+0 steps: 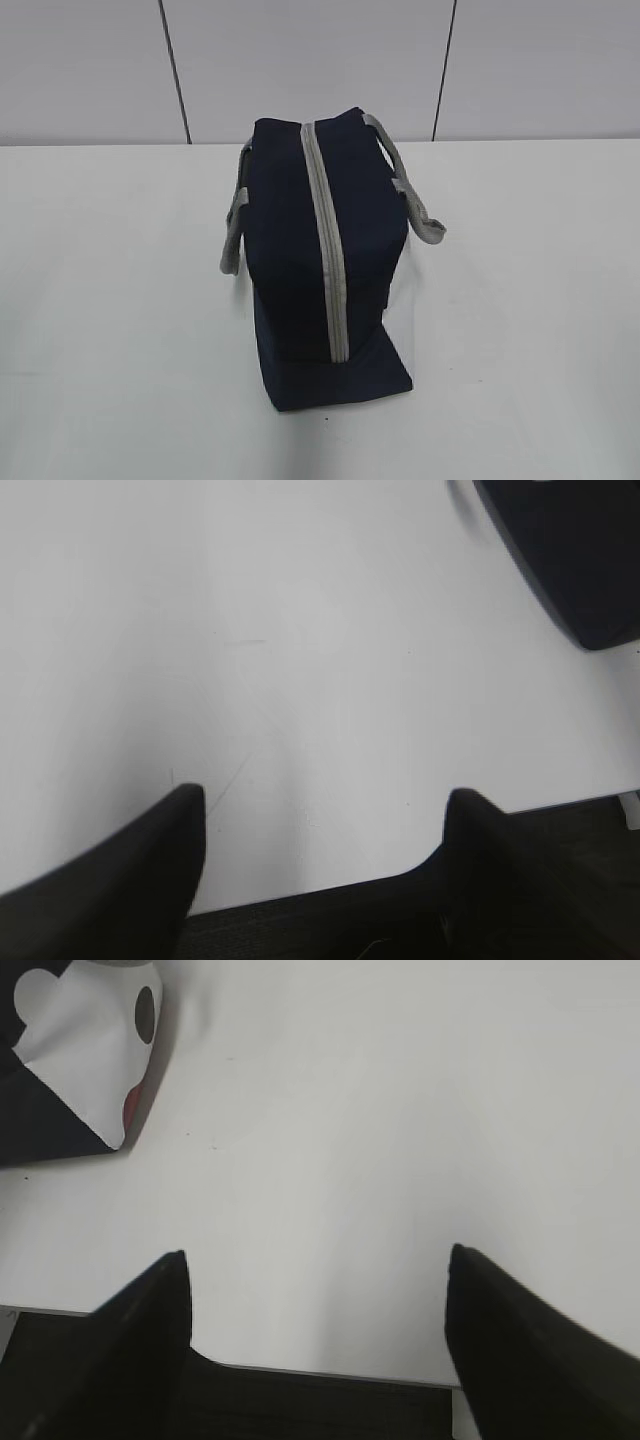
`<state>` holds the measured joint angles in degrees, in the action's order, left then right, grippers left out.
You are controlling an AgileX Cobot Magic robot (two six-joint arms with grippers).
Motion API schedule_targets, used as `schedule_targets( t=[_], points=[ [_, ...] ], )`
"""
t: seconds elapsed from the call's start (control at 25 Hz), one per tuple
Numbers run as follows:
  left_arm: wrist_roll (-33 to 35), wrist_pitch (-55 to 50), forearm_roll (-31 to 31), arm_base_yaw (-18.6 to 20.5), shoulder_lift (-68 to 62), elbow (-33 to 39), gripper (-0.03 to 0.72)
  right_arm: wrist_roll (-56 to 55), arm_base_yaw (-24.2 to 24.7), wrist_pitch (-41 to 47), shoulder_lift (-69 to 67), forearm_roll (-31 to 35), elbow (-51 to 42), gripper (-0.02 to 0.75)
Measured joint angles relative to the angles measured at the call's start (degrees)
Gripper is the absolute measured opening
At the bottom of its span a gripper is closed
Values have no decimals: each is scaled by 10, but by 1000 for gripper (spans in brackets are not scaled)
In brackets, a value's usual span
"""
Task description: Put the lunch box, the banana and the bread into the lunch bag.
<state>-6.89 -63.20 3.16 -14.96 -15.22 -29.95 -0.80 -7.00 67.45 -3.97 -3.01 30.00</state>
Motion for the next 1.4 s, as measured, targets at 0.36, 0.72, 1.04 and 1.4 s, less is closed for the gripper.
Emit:
schedule_targets(
  t=[0.36, 0.72, 1.04, 1.4],
  points=[
    [0, 1, 0, 1, 6, 0, 497, -1, 0, -1, 0, 0, 0, 585],
    [0, 1, 0, 74, 44, 0, 497, -1, 46, -2, 6, 0, 0, 584],
    [0, -1, 0, 102, 109, 0, 497, -1, 55, -2, 49, 0, 0, 585],
    [0, -3, -1, 103, 161, 0, 497, -1, 57, -2, 50, -1, 0, 583]
  ],
)
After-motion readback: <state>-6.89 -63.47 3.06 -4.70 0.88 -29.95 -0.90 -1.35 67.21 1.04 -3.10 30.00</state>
